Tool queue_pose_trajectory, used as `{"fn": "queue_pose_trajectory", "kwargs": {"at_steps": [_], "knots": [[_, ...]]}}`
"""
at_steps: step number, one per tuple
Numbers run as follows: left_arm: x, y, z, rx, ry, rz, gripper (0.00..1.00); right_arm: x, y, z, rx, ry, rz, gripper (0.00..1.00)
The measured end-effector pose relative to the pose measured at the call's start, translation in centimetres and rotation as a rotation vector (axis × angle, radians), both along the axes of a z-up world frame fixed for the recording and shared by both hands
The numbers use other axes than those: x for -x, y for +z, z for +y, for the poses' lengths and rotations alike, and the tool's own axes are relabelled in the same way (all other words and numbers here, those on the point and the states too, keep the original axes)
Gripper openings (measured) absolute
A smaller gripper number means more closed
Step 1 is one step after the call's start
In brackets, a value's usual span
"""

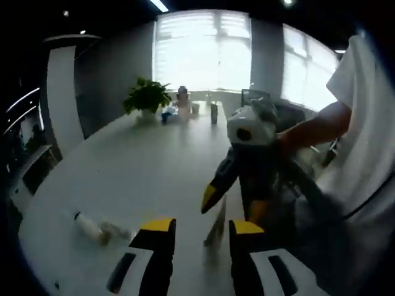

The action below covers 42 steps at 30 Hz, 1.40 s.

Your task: Arrange the skincare products in the storage area until every visible bottle or jar stands upright without overlapping.

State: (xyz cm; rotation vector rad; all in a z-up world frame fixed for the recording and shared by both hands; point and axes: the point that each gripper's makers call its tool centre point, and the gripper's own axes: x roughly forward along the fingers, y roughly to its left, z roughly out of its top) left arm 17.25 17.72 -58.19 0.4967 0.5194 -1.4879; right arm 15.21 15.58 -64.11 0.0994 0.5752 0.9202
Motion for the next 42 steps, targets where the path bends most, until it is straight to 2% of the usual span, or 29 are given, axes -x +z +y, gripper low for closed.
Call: {"fn": "queue_pose_trajectory", "kwargs": {"at_steps": [3, 5, 10, 13, 16, 19, 20, 24, 28, 30, 31, 35, 36, 42], "knots": [[0.3, -0.7, -0.4, -0.091, -0.075, -0.042, 0.35, 0.1, 0.5, -0.3, -0.021, -0.027, -0.024, 0.56], [0.4, -1.3, -0.5, -0.162, -0.134, -0.087, 0.34, -0.1, 0.3, -0.8, 0.004, -0.073, -0.021, 0.59], [1.3, -2.0, -1.3, -0.242, -0.198, -0.066, 0.25, 0.0, -0.3, -1.3, 0.064, -0.101, -0.031, 0.58], [1.2, -2.7, -1.1, -0.325, -0.246, -0.114, 0.17, 0.5, -0.7, -1.6, 0.136, -0.071, -0.063, 0.58], [1.9, -3.6, -0.6, -0.397, -0.283, -0.105, 0.14, 0.9, -0.8, -1.4, 0.152, -0.057, -0.074, 0.57], [2.1, -4.1, -0.6, -0.409, -0.293, -0.100, 0.12, 0.8, -0.9, -1.1, 0.139, -0.048, -0.069, 0.57], [2.3, -4.1, -0.5, -0.409, -0.293, -0.081, 0.12, 0.6, -1.1, -1.0, 0.144, -0.045, -0.071, 0.57], [1.9, -4.2, -0.7, -0.413, -0.241, -0.044, 0.12, 0.1, -1.7, -1.2, 0.155, -0.062, -0.056, 0.56], [2.1, -4.2, -0.6, -0.417, -0.240, -0.017, 0.10, 0.0, -1.6, -1.5, 0.145, -0.072, -0.047, 0.55], [1.6, -4.2, -0.8, -0.404, -0.192, 0.023, 0.09, 0.0, -1.7, -1.6, 0.144, -0.077, -0.043, 0.55], [1.6, -4.2, -0.8, -0.405, -0.197, 0.028, 0.08, -0.1, -1.7, -1.6, 0.143, -0.080, -0.041, 0.55], [1.7, -4.2, -0.8, -0.414, -0.207, 0.025, 0.07, -0.2, -2.0, -1.6, 0.143, -0.080, -0.032, 0.54], [1.4, -4.2, -0.9, -0.411, -0.208, 0.009, 0.07, -0.2, -2.1, -1.6, 0.144, -0.079, -0.031, 0.54], [1.1, -4.0, -0.2, -0.430, -0.193, 0.019, 0.06, -0.1, -2.1, -1.6, 0.149, -0.077, -0.029, 0.53]]}}
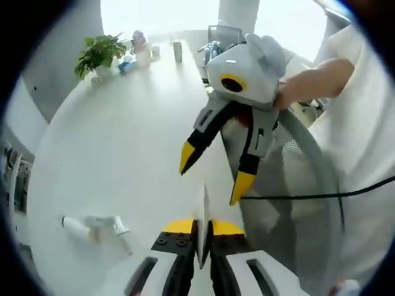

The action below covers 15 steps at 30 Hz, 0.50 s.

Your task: Arrange the skincare products in the storage area until every visible bottle or jar stands upright without overlapping.

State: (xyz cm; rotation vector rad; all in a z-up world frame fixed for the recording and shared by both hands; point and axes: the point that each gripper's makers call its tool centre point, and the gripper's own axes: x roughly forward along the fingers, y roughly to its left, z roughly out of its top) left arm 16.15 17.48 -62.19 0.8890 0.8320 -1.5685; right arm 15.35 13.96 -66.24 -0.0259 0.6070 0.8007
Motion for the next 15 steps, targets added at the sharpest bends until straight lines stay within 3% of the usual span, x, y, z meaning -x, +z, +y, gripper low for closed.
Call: {"fn": "queue_pose_trajectory", "kwargs": {"at_steps": [10, 15], "knots": [[-1.9, 1.6, 1.7, 0.014, 0.052, -0.024, 0.05, 0.2, -0.2, 0.0, 0.019, 0.006, 0.001, 0.52], [-3.8, 2.7, 3.2, 0.022, 0.101, -0.042, 0.05, 0.2, -0.3, 0.0, 0.024, 0.012, 0.003, 0.51]]}}
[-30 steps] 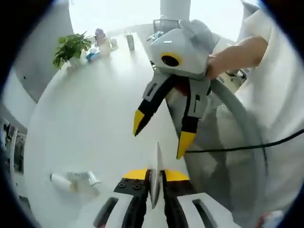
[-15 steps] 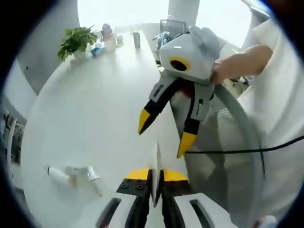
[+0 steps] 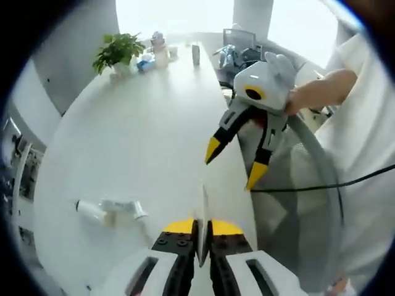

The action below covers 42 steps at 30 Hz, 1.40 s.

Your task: Arrange the skincare products in the storage area until every visible bottle or jar stands upright without overlapping.

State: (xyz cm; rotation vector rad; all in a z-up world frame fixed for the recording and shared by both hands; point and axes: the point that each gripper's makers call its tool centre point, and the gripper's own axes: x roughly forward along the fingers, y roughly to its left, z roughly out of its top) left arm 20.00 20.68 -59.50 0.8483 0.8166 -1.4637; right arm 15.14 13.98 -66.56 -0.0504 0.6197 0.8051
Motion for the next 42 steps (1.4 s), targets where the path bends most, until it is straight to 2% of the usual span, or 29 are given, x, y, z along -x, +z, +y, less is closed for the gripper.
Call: {"fn": "queue_pose_trajectory", "kwargs": {"at_steps": [9, 18, 22, 29, 37, 42], "knots": [[-5.0, 2.3, 2.4, -0.005, 0.078, -0.053, 0.05, 0.1, -0.3, 0.0, 0.015, 0.009, 0.009, 0.51], [-10.5, 4.5, 3.9, -0.013, 0.127, -0.108, 0.05, 0.2, -0.8, 0.1, 0.024, 0.015, 0.026, 0.51], [-12.6, 4.2, 4.5, -0.033, 0.144, -0.122, 0.05, 0.3, -1.0, 0.1, 0.030, 0.021, 0.034, 0.51], [-15.8, 3.0, 5.0, -0.057, 0.164, -0.106, 0.05, 0.5, -1.2, 0.2, 0.053, 0.036, 0.031, 0.51], [-19.8, 1.9, 4.0, -0.031, 0.192, -0.089, 0.05, 0.2, -1.5, 0.0, 0.034, 0.026, 0.055, 0.50], [-22.4, 1.3, 3.7, -0.027, 0.200, -0.104, 0.05, -0.1, -1.5, -0.6, 0.024, -0.004, 0.067, 0.50]]}}
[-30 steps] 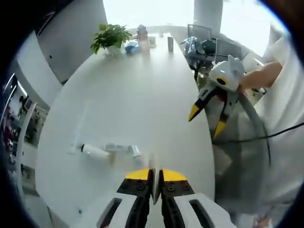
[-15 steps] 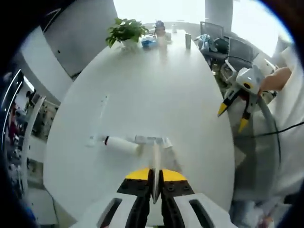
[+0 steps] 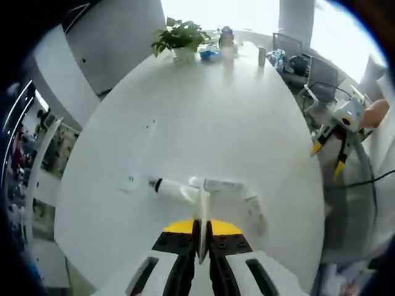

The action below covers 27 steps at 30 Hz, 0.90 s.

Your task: Arrange the skincare products in the storage area until every visible bottle or jar stands upright without overlapping.

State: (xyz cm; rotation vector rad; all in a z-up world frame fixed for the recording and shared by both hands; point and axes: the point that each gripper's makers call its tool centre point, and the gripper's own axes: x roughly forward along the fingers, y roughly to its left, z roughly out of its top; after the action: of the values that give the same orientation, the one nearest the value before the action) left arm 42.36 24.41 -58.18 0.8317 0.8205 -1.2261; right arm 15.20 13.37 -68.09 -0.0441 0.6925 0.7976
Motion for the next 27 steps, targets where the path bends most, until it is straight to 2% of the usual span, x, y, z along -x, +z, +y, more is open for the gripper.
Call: {"fn": "queue_pose_trajectory", "kwargs": {"at_steps": [5, 7, 18, 21, 22, 27], "knots": [[-2.3, -0.5, -0.1, 0.015, 0.014, -0.003, 0.05, 0.0, 0.6, 0.0, -0.010, -0.031, 0.007, 0.50], [-3.1, -1.0, -0.2, 0.028, 0.025, 0.015, 0.05, -0.2, 0.2, -0.2, -0.009, -0.033, 0.012, 0.50], [-5.7, -2.9, -0.2, 0.044, 0.019, 0.035, 0.05, -0.5, -0.8, -0.9, 0.008, -0.041, 0.029, 0.50], [-5.6, -3.3, -0.2, 0.049, 0.011, 0.050, 0.05, -0.6, -0.9, -1.0, 0.000, -0.048, 0.033, 0.50], [-5.7, -2.9, -0.6, 0.083, 0.007, 0.051, 0.05, -0.6, -1.0, -1.1, -0.001, -0.049, 0.035, 0.50], [-5.7, -2.9, -0.4, 0.075, 0.002, 0.048, 0.06, -0.7, -1.1, -1.1, -0.012, -0.056, 0.044, 0.50]]}}
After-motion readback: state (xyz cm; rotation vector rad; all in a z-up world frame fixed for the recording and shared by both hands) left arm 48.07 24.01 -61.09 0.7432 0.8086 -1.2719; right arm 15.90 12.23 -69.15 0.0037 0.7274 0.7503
